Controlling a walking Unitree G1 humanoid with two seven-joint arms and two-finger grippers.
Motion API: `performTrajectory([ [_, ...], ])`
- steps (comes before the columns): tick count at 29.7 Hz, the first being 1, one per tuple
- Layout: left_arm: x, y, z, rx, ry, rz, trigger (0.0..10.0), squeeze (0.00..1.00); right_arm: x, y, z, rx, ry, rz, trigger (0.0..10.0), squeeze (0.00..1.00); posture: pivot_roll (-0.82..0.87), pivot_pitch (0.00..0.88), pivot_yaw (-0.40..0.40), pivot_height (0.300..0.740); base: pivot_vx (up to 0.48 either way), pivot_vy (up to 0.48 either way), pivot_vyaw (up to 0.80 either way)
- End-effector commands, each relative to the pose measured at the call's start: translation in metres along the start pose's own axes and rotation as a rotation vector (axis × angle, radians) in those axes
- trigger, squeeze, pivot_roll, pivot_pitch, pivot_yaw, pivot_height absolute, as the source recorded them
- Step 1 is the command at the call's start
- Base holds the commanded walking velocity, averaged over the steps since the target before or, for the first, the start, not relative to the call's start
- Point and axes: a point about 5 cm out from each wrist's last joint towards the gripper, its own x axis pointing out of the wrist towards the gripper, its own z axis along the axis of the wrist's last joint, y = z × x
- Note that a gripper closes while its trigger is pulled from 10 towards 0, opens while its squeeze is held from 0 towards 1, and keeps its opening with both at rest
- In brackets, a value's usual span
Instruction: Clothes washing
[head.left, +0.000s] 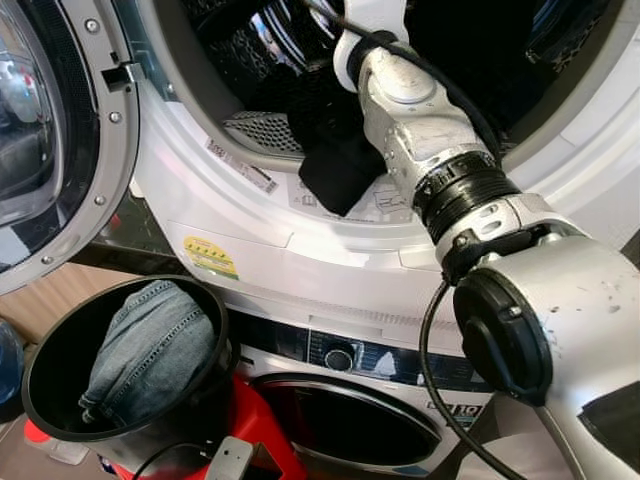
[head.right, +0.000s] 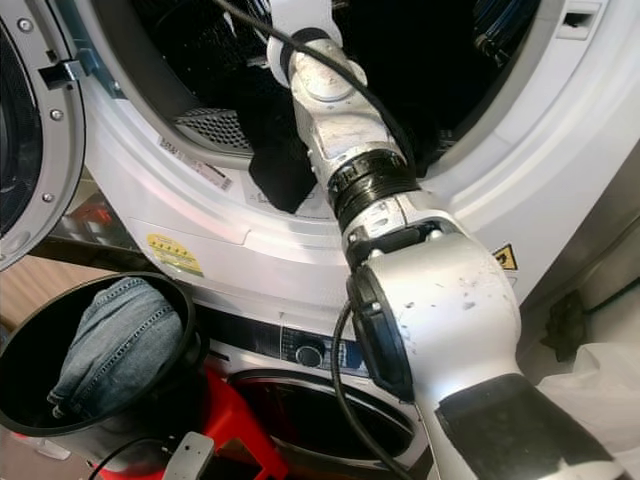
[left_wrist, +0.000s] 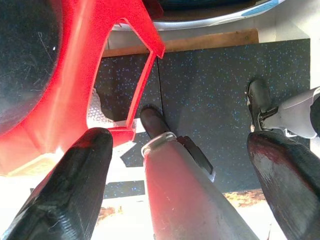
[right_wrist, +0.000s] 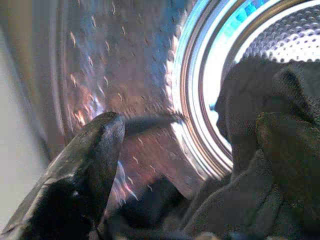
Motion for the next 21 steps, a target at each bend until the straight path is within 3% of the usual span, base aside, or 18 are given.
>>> performTrajectory([
  [1, -0.001, 0.002, -0.003, -0.012, 0.004, 0.003, 10.0, 0.0, -0.002, -0.008, 0.007, 0.092, -0.081, 0.013, 10.0, 0.0, -0.16, 0.081, 0.095, 0.74, 0.0, 0.0, 0.0],
  [11, 0.0, 0.001, 0.0, -0.023, 0.0, 0.0, 10.0, 0.0, -0.023, -0.011, 0.007, 0.215, -0.291, 0.208, 10.0, 0.0, -0.2, 0.096, 0.12, 0.74, 0.0, 0.0, 0.0],
  [16, 0.0, 0.001, 0.001, -0.022, 0.0, -0.001, 10.0, 0.0, -0.049, -0.009, 0.004, 0.285, -0.345, 0.275, 10.0, 0.0, -0.22, 0.095, 0.123, 0.74, 0.0, 0.0, 0.0],
  [20, 0.0, 0.002, 0.002, -0.023, -0.001, 0.0, 10.0, 0.0, -0.073, 0.0, -0.003, 0.314, -0.359, 0.388, 10.0, 0.0, -0.22, 0.096, 0.123, 0.74, 0.0, 0.0, 0.0],
  [21, 0.0, 0.002, 0.002, -0.026, -0.001, 0.001, 10.0, 0.0, -0.086, 0.004, -0.008, 0.324, -0.342, 0.456, 10.0, 0.0, -0.22, 0.096, 0.124, 0.74, 0.0, 0.0, 0.0],
])
